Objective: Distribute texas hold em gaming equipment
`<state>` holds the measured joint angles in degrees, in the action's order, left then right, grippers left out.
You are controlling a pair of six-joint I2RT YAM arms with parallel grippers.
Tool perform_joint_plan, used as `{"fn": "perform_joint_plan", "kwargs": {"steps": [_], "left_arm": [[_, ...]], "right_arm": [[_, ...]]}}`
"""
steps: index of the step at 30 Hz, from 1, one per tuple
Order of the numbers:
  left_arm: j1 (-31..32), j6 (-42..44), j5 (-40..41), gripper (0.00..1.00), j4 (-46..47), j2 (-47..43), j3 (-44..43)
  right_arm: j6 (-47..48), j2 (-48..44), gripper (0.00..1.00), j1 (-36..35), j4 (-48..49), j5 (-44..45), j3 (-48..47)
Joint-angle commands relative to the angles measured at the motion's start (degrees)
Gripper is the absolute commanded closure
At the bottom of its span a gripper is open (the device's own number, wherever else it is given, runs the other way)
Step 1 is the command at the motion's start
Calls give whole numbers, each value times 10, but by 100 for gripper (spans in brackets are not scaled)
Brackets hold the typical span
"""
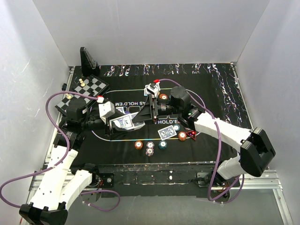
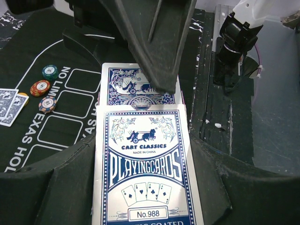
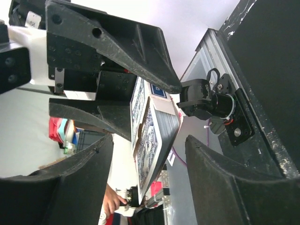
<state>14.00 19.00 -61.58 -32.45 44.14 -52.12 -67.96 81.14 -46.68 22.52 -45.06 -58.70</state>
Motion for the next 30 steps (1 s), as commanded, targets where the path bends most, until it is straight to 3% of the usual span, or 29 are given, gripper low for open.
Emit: {"fn": "perform_joint_plan", "kwargs": {"steps": [1,6,12,20,26,30], "left_arm": [[-3,12,11,96,13,2,-19],[-3,23,37,95,8,6,-15],[-3,54,62,87,-18,16,-19],[-3,94,69,62,-58,29,-26],[-3,115,67,50,-75,28,-28],[-1,156,74,49,-104,31,-36]], "right_arm": [[-25,16,37,-13,28,20,-10],[-34,19,71,-18,26,43,-11],[-26,26,94,-20,-12,57,-18],[0,33,99,-28,-72,67,-36],[5,41,99,-31,-82,70,-44],[9,49,99,-32,-96,71,-51]]}}
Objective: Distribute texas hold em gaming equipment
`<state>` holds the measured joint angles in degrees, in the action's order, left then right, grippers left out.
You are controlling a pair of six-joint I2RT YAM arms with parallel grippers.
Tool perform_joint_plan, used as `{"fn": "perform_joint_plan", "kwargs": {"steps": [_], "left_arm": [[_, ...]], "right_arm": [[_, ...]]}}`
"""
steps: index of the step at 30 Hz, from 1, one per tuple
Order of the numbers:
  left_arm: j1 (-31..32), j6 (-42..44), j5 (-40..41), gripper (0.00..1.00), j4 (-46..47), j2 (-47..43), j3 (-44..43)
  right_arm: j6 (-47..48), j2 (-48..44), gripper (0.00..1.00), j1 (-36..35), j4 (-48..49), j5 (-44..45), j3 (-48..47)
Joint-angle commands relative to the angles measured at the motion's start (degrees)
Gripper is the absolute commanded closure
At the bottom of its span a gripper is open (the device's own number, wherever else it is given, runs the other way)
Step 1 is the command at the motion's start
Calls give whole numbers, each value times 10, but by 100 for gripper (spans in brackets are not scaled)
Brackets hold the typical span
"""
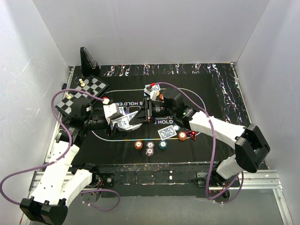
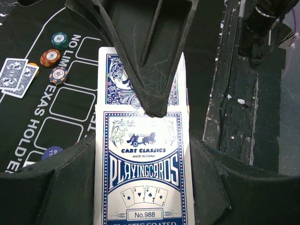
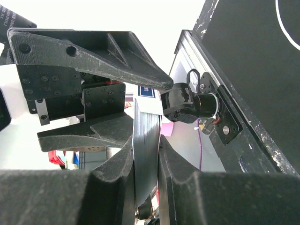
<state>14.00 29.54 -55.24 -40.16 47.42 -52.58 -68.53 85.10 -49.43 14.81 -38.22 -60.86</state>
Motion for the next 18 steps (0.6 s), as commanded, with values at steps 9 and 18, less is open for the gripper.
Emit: {"fn": "perform_joint_plan", "kwargs": {"steps": [9,18], "left_arm": [[2,122,19,78,-112,37,-55],[1,114,27,92,-102,33,-39]], "right_arm": [[15,23,99,-7,-35,5,-37],[34,5,59,-6,-70,24,-30]]}}
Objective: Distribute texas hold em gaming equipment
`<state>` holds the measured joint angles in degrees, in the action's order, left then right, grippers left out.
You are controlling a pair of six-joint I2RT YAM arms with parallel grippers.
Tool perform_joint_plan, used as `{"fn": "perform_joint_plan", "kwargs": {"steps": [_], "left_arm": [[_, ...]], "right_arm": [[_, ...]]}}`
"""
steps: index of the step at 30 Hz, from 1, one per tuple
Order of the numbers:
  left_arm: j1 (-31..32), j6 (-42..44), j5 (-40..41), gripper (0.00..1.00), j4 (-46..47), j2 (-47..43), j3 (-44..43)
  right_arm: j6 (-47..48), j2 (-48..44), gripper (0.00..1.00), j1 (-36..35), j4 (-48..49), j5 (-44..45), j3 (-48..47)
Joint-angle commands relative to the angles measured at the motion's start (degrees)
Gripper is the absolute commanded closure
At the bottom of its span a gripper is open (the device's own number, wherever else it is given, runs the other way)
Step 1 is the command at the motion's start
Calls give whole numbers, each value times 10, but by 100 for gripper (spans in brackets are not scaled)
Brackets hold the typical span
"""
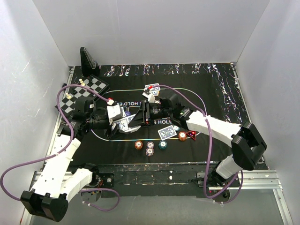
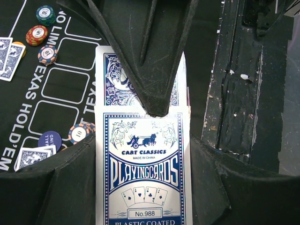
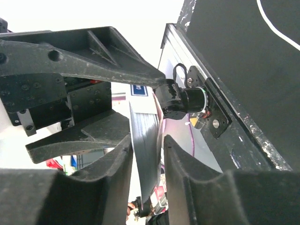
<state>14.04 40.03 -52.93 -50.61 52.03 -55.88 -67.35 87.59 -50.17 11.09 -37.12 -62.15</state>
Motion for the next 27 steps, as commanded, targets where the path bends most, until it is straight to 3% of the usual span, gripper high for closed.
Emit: {"fn": "perform_joint_plan", "kwargs": {"steps": [1,5,14,27], "left_arm": [[1,6,4,92,3,-15,-5],[0,-5,2,93,4,-16,-8],[1,-7,-12,94,2,-22,1],[0,-19,-33,95,-1,-24,6]], "right_arm": [[31,-23,53,2,-47,20,-19],[49,-31,42,7,-76,38,-19],[56,-27,41,10,-80,35,-40],[78,-39,65,20,-109,44,-27]]}}
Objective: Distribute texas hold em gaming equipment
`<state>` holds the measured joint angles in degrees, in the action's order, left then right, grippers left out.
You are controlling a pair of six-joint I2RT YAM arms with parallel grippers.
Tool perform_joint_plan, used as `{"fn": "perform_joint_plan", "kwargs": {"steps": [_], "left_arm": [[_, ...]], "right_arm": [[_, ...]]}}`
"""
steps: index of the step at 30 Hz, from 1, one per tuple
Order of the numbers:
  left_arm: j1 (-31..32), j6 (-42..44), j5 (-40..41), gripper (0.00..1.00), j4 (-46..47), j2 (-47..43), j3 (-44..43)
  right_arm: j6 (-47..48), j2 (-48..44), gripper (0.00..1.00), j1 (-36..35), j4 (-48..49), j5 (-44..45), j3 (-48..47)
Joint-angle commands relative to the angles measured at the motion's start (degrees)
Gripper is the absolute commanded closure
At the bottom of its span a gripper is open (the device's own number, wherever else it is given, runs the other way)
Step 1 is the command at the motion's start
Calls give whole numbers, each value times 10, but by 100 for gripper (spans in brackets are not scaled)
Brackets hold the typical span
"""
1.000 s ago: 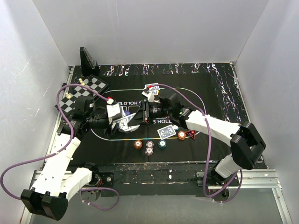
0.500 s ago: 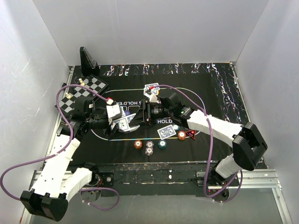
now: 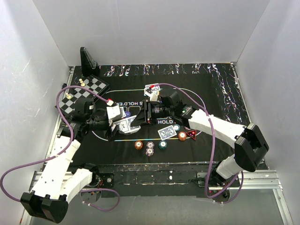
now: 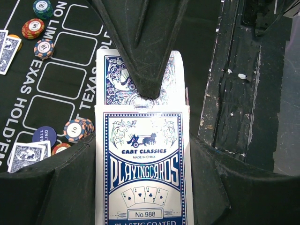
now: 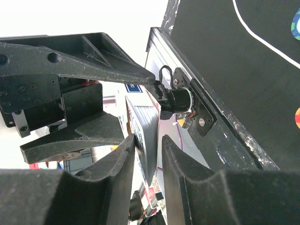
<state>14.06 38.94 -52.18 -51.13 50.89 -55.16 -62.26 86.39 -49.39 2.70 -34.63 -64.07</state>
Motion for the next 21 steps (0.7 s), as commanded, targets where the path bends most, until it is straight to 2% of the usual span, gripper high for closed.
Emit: {"fn": "perform_joint_plan", "kwargs": {"steps": [1,10,12,14,17,21], "left_arm": [[1,-9,-44,96,4,-14,0],[1,-21,-55,96,17,-18,8],[1,-26,-55,96,20,-18,8],[0,-27,-56,96,18,-18,8],[1,-27,-57,95,4,-8,8],[0,-9,-71,92,-32,16,-3]], "right_arm": [[28,-32,65,14,-26,22,-5],[26,-68,79,32,-16,22,33],[26,-71,78,34,-17,22,37],[40,-76,71,34,-26,27,32],[53,-92,51,34,-49,39,23],[66,-104,38,34,-51,38,1]]}}
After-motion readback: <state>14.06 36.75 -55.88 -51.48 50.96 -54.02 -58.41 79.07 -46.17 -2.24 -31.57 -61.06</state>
